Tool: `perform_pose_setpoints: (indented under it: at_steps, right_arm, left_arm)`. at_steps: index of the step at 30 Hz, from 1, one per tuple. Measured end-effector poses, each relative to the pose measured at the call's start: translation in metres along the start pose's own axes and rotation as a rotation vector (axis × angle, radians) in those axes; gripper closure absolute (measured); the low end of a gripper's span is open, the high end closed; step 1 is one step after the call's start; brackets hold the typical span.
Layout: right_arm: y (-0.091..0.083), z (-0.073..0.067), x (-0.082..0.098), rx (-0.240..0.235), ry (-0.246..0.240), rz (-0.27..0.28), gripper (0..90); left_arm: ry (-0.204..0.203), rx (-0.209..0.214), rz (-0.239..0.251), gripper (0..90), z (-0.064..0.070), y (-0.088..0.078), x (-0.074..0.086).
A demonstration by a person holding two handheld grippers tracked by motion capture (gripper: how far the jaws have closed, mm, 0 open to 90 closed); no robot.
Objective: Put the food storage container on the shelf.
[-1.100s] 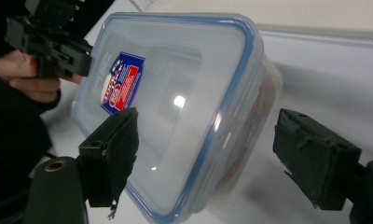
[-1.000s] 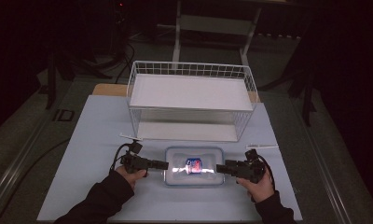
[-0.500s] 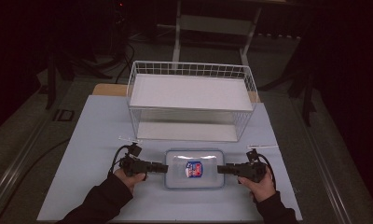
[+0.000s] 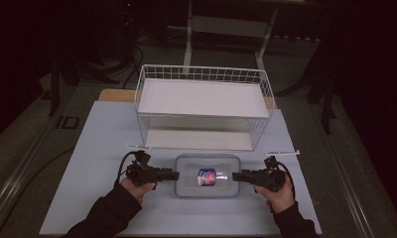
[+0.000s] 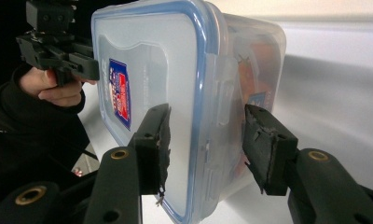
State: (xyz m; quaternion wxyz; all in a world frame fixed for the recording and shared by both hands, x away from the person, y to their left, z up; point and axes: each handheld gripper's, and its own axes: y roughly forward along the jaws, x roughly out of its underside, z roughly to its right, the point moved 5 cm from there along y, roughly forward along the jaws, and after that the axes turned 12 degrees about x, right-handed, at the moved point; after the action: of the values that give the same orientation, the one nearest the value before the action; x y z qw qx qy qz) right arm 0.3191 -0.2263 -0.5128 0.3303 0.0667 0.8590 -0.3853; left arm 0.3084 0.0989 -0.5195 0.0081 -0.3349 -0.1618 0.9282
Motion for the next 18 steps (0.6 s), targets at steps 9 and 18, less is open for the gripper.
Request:
perform_pose_setpoints:
  at_steps: [9, 18]
  right_arm:
    - [-0.003, 0.001, -0.025, 0.029, -0.057, 0.064, 52.5]
    - [0.01, 0.013, -0.051, 0.052, -0.077, 0.115, 52.4]
  left_arm:
    - [0.072, -0.031, 0.043, 57.0, -0.004, 0.0, -0.025]
    - [0.114, -0.048, 0.096, 56.6, -0.023, 0.0, -0.047]
